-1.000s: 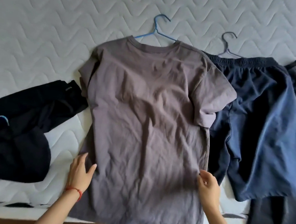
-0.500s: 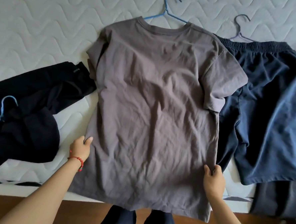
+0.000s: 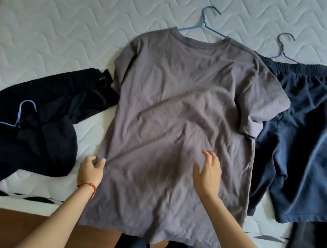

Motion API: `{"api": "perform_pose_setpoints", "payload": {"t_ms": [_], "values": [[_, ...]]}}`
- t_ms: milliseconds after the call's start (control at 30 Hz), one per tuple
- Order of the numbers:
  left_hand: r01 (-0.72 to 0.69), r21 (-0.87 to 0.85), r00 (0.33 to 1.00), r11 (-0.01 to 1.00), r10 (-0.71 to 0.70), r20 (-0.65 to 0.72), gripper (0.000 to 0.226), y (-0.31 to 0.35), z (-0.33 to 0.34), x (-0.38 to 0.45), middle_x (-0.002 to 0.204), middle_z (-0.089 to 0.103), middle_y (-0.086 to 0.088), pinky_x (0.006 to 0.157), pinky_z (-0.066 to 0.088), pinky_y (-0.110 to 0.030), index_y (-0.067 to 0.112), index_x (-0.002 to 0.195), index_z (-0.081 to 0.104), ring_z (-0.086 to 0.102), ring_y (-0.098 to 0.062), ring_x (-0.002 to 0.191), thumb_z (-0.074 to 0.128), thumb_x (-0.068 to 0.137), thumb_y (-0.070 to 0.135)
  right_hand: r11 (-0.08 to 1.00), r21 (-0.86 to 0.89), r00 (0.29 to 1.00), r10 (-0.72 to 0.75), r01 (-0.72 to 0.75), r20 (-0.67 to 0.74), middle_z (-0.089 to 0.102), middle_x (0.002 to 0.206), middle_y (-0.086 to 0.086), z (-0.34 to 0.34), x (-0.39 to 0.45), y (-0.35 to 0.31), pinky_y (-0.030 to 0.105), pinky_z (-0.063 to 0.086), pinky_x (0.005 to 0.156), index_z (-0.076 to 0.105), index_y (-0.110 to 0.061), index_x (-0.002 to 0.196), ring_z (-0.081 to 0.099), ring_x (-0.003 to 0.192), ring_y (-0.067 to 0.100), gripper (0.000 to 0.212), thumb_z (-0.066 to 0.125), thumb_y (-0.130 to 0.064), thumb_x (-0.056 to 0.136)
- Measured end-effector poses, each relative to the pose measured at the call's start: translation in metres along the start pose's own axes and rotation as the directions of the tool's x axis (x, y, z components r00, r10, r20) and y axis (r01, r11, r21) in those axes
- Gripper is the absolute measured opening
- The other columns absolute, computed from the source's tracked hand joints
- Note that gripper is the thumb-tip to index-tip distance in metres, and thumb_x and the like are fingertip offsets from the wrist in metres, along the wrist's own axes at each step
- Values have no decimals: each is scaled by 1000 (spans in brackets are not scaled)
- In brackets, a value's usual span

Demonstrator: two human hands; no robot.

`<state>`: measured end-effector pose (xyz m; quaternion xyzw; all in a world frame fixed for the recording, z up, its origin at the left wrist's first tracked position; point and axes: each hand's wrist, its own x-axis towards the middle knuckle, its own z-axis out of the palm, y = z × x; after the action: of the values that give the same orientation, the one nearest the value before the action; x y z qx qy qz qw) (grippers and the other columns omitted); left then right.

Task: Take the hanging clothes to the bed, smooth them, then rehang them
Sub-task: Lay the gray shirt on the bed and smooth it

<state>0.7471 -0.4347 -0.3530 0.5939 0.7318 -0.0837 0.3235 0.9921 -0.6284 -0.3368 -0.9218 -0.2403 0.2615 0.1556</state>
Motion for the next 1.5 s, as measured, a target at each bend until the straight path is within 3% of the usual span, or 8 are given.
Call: {"api": "perform_pose_setpoints", "payload": {"t_ms": [300,467,633,867,1000,1100,1300,1500], "values": [[-469,-110,866,876,432,-251,27,119,-18,97,112,57,-23,92,43,-36,0,112,59,56,-33,104,54,87,10,912,-269,936,-342,310,-82,36,147,16,76,114,-67,39,12,110,49,-10,128,20,136,24,53,39,-37,84],[-384,-242,912,891,325,-251,32,173,-28,151,119,58,-19,85,37,-18,3,120,55,58,-28,105,52,89,13,874,-369,923,-372,315,-95,36,147,17,91,124,-54,35,2,113,40,-13,134,21,136,26,55,35,-38,85],[-208,-322,973,924,163,-163,41,204,-18,174,114,64,-15,99,43,-32,6,119,56,57,-27,110,61,83,25,871,-381,918,-380,311,-118,37,146,18,95,128,-53,35,3,113,36,-15,133,23,135,28,55,35,-37,83],[-213,-218,976,952,200,-83,22,225,-14,170,74,63,-19,69,43,-29,-2,76,68,58,-28,74,62,80,19,869,-395,922,-369,299,-114,35,146,18,96,129,-53,37,3,114,36,-15,133,23,135,28,55,35,-37,82],[-399,-383,917,833,372,-146,28,235,-13,162,53,45,7,55,33,-19,22,54,48,41,-3,49,66,75,18,866,-402,923,-369,298,-111,26,147,13,97,129,-53,38,3,113,36,-14,133,23,135,29,56,35,-37,82],[-589,-415,805,694,546,-231,17,236,-17,146,71,46,15,66,35,-8,19,67,55,47,7,66,71,72,18,865,-404,923,-369,297,-112,23,147,12,96,129,-53,37,2,114,36,-15,133,22,136,29,56,34,-37,82],[-84,-919,922,385,380,75,23,222,-33,158,59,69,8,70,51,-22,13,64,62,63,-5,62,57,83,0,866,-402,922,-370,298,-114,28,146,14,97,129,-55,36,2,114,37,-14,132,23,135,29,56,35,-37,82],[-397,-801,912,448,96,-398,16,199,-95,202,62,48,2,66,39,-27,20,59,48,45,-7,59,61,68,19,868,-400,928,-360,294,-99,33,146,17,96,129,-55,35,0,115,37,-14,133,22,136,29,56,34,-37,82]]}}
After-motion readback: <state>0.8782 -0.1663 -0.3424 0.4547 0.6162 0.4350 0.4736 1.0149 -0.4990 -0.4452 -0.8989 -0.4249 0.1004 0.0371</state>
